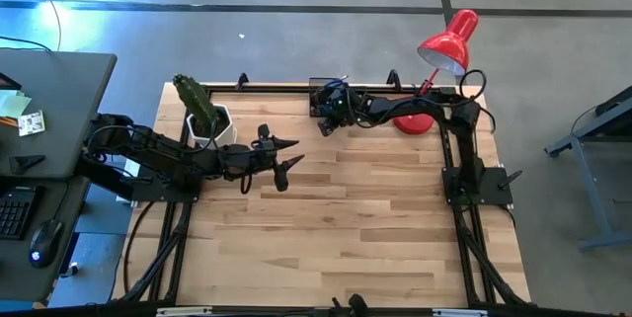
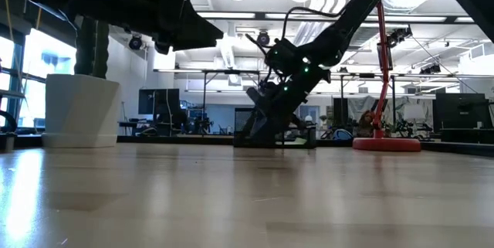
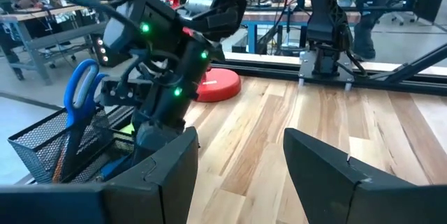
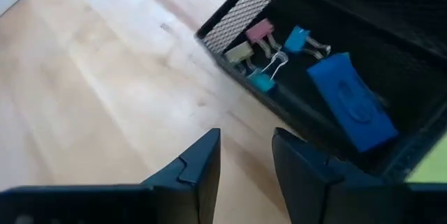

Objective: Pick and place office supplies into organizer
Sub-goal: Adjust the desk organizer on the table, then return to Home Position

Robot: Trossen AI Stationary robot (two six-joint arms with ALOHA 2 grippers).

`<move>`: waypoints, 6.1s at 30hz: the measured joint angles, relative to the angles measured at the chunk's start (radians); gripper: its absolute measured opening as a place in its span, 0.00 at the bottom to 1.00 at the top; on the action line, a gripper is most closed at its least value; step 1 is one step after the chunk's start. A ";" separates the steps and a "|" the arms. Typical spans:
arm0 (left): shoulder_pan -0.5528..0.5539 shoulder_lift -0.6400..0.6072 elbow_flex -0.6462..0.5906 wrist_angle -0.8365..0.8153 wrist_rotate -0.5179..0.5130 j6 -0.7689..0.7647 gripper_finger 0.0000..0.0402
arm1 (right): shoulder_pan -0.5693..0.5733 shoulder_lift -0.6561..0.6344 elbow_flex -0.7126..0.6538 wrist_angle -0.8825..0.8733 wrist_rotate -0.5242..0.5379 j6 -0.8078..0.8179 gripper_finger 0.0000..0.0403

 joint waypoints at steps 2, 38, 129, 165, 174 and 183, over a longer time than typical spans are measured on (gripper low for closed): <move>0.000 0.000 0.000 -0.005 0.000 0.000 0.50 | 0.004 -0.015 0.000 -0.020 -0.037 -0.016 0.31; -0.242 -0.711 -0.345 -0.022 0.044 -0.009 0.25 | 0.404 -1.291 -1.167 0.621 0.220 -0.198 0.31; 0.112 -1.325 -0.440 -0.721 0.576 -0.052 0.01 | 0.585 -2.005 -1.168 -0.009 0.230 -0.425 0.00; 0.112 -1.325 -0.440 -0.720 0.576 -0.052 0.03 | 0.585 -2.004 -1.168 -0.009 0.235 -0.413 0.05; 0.112 -1.325 -0.440 -0.720 0.576 -0.053 0.03 | 0.585 -2.004 -1.168 -0.009 0.235 -0.413 0.05; 0.112 -1.325 -0.440 -0.720 0.576 -0.053 0.03 | 0.585 -2.004 -1.168 -0.009 0.235 -0.413 0.05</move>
